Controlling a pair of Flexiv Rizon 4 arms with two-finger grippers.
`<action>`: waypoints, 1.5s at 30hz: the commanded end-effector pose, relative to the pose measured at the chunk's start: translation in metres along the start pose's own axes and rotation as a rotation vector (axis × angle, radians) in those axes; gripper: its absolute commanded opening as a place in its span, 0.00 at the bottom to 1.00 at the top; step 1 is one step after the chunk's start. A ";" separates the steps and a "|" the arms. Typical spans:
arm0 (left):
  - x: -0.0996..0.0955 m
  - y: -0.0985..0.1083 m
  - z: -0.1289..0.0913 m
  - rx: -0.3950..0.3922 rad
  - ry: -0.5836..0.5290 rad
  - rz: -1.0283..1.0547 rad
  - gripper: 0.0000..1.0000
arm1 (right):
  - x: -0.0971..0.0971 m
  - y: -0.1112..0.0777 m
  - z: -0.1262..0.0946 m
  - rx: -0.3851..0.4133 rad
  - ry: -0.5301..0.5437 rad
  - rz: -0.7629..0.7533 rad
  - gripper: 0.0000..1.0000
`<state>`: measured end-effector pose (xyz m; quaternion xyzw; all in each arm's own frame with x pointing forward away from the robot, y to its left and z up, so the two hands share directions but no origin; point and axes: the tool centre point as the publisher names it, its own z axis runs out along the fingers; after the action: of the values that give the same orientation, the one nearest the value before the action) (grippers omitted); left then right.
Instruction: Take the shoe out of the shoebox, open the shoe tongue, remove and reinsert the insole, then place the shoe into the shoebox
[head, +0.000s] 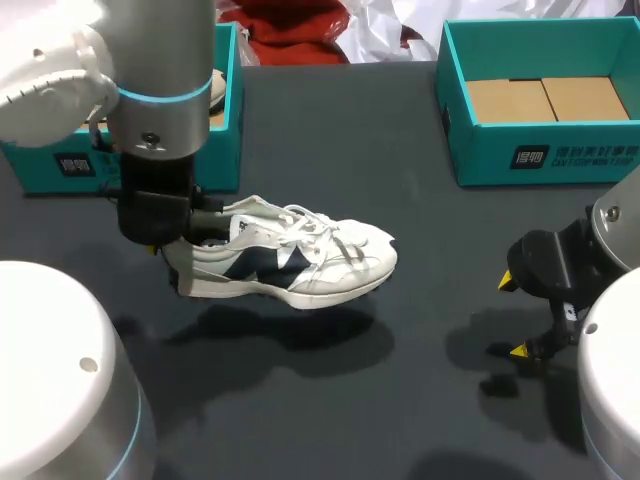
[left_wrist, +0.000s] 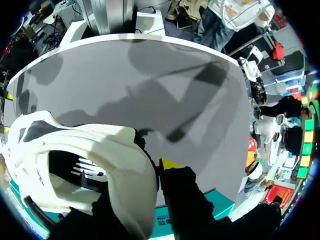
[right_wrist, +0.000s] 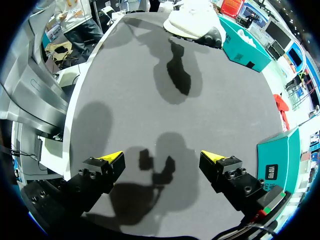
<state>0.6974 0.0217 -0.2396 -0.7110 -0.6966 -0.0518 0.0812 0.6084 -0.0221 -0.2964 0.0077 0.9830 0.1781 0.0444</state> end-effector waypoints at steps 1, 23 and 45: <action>-0.005 0.004 -0.002 0.010 0.012 0.000 0.00 | 0.002 0.000 0.000 0.002 -0.004 0.000 1.00; -0.061 0.008 0.028 0.048 0.050 -0.013 0.00 | 0.002 0.000 0.000 0.002 -0.004 0.000 1.00; -0.096 0.006 0.060 0.089 0.079 -0.061 0.00 | 0.002 0.000 0.000 0.002 -0.004 0.000 1.00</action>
<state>0.6980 -0.0595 -0.3180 -0.6824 -0.7162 -0.0501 0.1373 0.6084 -0.0221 -0.2964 0.0077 0.9830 0.1781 0.0444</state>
